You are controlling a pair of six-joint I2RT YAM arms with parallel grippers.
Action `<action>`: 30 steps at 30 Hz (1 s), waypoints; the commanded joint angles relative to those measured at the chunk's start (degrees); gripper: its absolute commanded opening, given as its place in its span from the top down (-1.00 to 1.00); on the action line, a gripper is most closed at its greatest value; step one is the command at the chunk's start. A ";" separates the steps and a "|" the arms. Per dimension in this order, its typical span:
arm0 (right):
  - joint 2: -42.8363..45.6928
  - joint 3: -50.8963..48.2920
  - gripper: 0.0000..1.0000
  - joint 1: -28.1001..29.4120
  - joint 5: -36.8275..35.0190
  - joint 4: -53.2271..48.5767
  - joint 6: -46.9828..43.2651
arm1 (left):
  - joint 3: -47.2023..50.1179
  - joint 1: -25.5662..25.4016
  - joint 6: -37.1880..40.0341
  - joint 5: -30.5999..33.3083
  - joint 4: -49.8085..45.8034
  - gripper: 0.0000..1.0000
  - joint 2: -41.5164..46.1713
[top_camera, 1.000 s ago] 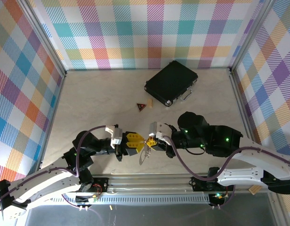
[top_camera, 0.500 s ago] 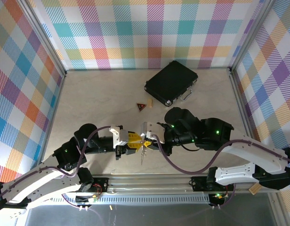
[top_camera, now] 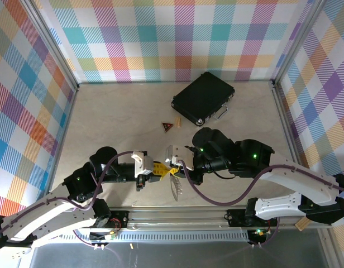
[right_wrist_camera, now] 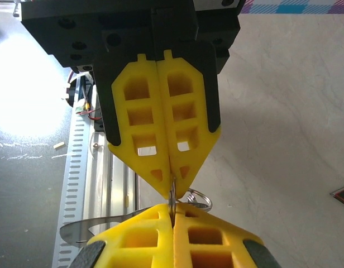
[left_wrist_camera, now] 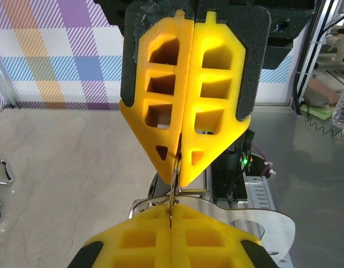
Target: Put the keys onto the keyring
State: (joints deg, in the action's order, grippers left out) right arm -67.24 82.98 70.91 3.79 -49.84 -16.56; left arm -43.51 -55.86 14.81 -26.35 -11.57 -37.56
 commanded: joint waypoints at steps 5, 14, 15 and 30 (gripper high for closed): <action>3.61 -4.16 0.52 0.71 4.12 7.27 3.71 | 2.96 -0.39 -6.07 -2.77 12.80 1.00 4.30; 9.61 -10.90 0.45 1.24 8.69 18.51 6.40 | 6.56 -0.39 -11.20 -8.30 22.47 1.00 4.17; 9.91 -11.06 0.44 1.24 8.33 18.80 6.52 | 6.70 -0.39 -11.27 -8.28 22.62 1.00 4.23; 8.18 -9.62 1.00 1.33 4.14 16.65 4.84 | 6.96 -0.39 -10.50 -7.32 20.65 1.00 5.10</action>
State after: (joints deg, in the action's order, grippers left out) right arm -58.13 72.31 71.72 9.23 -33.10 -11.16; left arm -36.53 -55.83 3.88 -33.12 7.25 -33.43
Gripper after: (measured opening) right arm 0.067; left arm 0.050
